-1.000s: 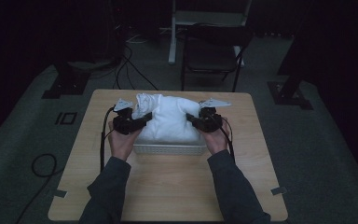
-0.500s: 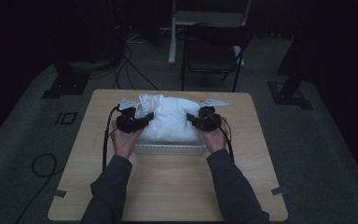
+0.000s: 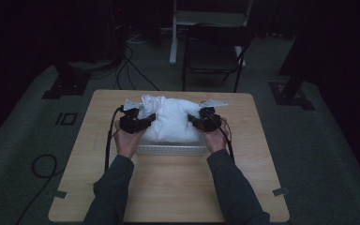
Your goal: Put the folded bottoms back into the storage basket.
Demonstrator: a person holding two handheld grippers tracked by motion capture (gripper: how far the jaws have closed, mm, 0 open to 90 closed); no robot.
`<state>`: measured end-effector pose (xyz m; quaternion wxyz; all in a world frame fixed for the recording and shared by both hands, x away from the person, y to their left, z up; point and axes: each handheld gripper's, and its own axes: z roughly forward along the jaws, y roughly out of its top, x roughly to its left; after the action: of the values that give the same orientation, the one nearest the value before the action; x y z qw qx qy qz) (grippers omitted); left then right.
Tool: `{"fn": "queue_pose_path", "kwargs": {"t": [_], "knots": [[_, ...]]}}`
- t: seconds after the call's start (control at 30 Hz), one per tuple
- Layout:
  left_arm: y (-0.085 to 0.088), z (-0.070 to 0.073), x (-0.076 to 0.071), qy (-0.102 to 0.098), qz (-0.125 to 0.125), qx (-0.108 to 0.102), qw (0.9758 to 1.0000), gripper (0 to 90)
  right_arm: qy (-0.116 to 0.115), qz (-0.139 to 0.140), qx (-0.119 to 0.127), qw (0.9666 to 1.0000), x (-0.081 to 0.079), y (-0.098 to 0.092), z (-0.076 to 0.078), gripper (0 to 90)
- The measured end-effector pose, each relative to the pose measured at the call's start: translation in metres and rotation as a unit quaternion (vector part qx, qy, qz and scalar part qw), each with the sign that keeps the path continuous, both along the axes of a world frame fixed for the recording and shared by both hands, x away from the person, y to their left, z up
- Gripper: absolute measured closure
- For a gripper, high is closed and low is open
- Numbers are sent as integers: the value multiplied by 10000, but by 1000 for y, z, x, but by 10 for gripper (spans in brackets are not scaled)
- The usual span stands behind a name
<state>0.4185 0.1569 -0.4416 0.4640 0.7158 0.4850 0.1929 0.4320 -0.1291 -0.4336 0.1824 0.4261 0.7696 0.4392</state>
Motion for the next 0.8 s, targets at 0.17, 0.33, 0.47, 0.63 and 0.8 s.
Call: {"fn": "queue_pose_path", "kwargs": {"t": [0.17, 0.33, 0.47, 0.63, 0.8], "knots": [[0, -5, 2, 42, 19, 11, 10000, 548, 25, -12, -55, 10000, 1, 2, -3, 731], [0, -10, 3, 62, 25, 104, 9999, 547, 48, -8, -133, 9999, 1, 4, -7, 732], [-2, -15, 4, 95, 39, 214, 9997, 547, 68, -1, -186, 9998, 1, 5, -10, 732], [-4, -17, 6, 127, 57, 254, 9996, 547, 80, -28, -259, 9996, 2, 6, -13, 732], [-7, -20, 7, 188, 86, 319, 9993, 544, 99, -29, -301, 9995, 3, 5, -16, 732]]}}
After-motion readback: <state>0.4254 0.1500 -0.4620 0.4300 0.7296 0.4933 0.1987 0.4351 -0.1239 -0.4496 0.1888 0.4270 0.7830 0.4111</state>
